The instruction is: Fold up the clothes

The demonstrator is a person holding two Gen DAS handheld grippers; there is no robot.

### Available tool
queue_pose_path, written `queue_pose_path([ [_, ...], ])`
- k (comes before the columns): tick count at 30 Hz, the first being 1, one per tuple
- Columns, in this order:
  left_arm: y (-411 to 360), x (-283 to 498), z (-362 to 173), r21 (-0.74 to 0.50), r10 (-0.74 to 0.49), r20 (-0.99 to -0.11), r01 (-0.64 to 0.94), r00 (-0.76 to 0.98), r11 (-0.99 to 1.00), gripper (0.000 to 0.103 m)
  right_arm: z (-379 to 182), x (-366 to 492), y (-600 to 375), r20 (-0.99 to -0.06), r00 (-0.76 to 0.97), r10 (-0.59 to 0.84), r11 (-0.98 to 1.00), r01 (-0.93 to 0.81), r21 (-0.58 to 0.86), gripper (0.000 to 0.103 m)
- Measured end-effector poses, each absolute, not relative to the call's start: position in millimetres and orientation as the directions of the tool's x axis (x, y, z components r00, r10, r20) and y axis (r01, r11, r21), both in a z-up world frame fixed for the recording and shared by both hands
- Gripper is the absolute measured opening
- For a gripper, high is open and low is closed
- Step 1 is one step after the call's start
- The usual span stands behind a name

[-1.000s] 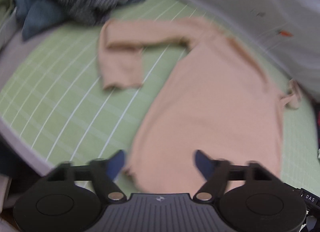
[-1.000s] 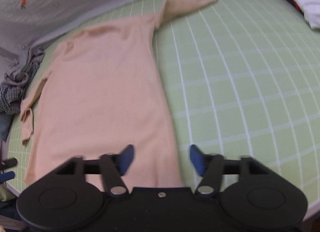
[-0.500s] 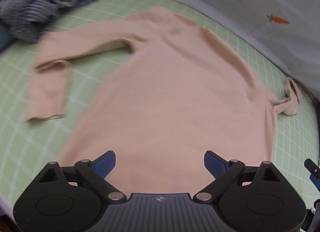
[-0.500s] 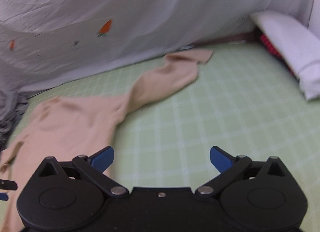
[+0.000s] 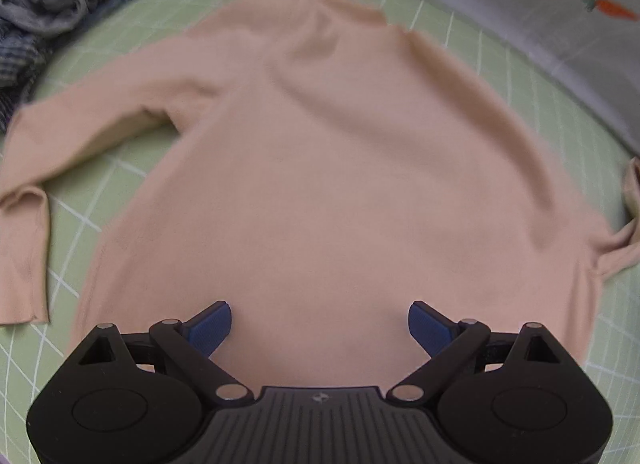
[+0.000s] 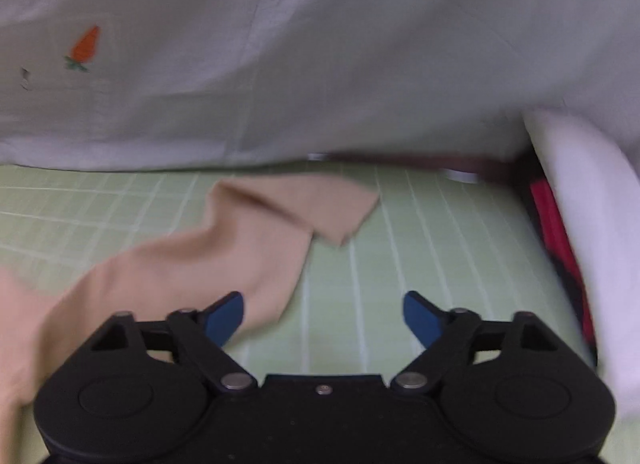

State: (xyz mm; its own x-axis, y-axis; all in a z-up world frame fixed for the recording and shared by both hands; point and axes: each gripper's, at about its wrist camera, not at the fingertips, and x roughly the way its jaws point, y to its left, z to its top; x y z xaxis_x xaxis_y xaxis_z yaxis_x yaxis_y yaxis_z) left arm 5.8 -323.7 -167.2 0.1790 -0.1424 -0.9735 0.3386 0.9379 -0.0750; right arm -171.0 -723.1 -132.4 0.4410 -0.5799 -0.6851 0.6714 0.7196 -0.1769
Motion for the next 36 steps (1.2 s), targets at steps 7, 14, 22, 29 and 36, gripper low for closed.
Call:
queue_pose_path([
  [7,-342,-3,-173,0.013,-0.073,-0.978,0.404,0.195,0.914,0.103,-155,-128,-755,-0.677,0.445,-0.587,0.754,0.605,-0.256,0.046],
  [14,-340,-4,-172,0.011,-0.073,-0.978,0.401,0.195,0.916,0.103,-159,-127,-769,-0.66,0.482,-0.576,0.748,0.636,-0.188,0.002],
  [22,-339,-8,-170,0.012,-0.075,-0.977,0.4,0.201,0.917,0.103,-124,-215,-744,-0.574,0.403,-0.713,0.576,0.804,-0.149,0.002],
  [29,-340,-10,-168,0.012,-0.072,-0.977,0.395,0.199,0.918,0.103,-113,-327,-697,-0.606,0.202,-0.769,0.375,0.911,-0.172,0.002],
  [36,-343,-10,-164,0.012,-0.064,-0.98,0.376,0.191,0.927,0.103,-141,-383,-664,-0.763,0.116,-0.636,0.254,0.965,-0.065,0.004],
])
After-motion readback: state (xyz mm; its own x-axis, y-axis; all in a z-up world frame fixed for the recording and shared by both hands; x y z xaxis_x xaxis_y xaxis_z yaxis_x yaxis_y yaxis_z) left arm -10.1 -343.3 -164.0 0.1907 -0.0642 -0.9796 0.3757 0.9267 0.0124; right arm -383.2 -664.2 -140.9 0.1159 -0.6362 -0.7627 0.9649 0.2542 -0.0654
